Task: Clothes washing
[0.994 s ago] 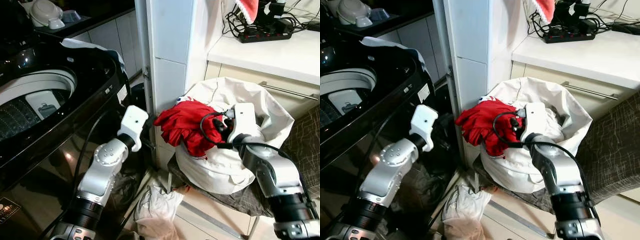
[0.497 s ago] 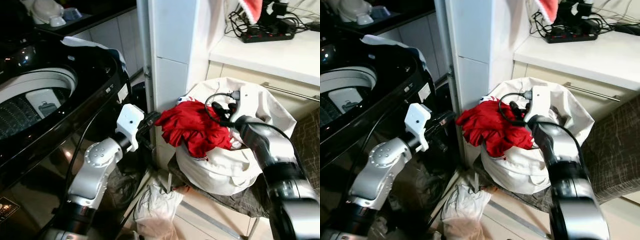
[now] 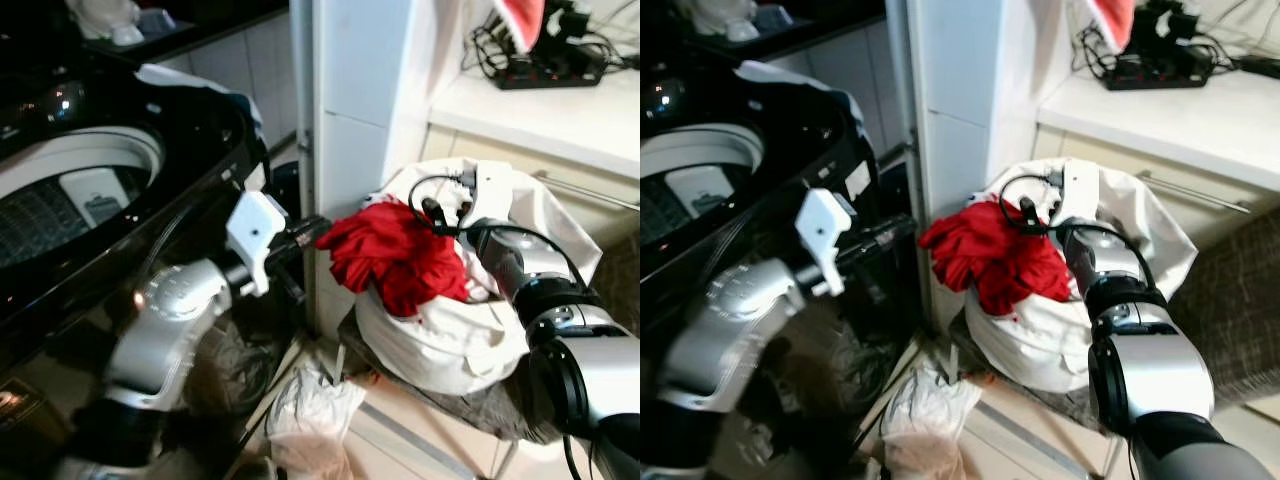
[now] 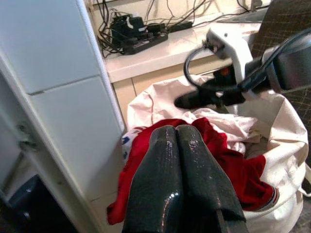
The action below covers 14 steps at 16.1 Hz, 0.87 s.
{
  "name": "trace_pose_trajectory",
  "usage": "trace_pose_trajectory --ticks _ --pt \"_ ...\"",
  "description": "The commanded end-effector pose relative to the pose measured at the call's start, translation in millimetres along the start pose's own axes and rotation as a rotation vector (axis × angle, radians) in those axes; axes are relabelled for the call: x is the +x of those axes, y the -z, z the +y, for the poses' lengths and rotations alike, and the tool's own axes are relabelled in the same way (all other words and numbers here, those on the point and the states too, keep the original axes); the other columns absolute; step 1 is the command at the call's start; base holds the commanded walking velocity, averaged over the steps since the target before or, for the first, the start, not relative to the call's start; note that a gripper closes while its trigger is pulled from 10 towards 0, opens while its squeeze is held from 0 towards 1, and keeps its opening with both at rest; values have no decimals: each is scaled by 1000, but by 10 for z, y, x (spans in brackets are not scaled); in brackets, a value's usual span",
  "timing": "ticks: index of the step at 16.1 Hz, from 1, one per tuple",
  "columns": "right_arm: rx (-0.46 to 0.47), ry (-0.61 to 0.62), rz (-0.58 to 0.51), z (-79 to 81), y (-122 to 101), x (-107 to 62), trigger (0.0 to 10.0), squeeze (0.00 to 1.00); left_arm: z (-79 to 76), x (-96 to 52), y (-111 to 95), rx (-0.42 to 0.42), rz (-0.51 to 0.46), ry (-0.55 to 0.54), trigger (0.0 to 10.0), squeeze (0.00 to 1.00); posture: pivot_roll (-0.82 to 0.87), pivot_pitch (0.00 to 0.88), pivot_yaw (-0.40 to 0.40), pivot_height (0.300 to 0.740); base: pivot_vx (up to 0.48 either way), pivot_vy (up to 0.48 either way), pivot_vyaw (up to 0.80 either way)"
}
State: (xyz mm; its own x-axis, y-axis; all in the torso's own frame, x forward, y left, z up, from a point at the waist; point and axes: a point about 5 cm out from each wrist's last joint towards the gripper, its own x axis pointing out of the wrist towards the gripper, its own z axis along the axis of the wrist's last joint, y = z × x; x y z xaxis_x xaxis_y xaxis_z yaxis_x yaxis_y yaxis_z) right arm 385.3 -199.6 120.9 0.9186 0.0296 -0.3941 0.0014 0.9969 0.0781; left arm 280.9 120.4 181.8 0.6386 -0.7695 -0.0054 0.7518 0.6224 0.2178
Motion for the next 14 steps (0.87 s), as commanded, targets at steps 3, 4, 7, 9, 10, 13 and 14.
trace_pose_trajectory --ticks 3,4,7,9,10,13,14 --pt "52 61 92 15 173 10 10000 0 -121 -197 -118 -12 36 115 10000 0 315 0 32 740 0 0 0" --pt "57 63 101 25 208 10 10000 0 -134 -205 -122 -11 40 122 10000 0 315 0 32 740 0 0 0" --pt "161 76 163 98 453 0 10000 0 -202 -257 -148 -14 76 156 10000 0 343 0 28 740 0 0 0" --pt "254 108 219 125 642 -24 10000 0 -238 -291 -149 -38 107 177 10000 0 351 0 27 740 0 0 0" --pt "249 135 239 109 710 -38 10000 0 -248 -299 -146 -39 115 182 10000 0 352 0 27 740 0 0 0" --pt "208 188 270 58 810 -66 10000 0 -261 -318 -143 -44 132 178 10000 0 351 0 31 740 0 0 0" --pt "201 197 274 45 822 -71 10000 0 -263 -318 -142 -45 135 177 10000 0 350 0 31 740 0 0 0"
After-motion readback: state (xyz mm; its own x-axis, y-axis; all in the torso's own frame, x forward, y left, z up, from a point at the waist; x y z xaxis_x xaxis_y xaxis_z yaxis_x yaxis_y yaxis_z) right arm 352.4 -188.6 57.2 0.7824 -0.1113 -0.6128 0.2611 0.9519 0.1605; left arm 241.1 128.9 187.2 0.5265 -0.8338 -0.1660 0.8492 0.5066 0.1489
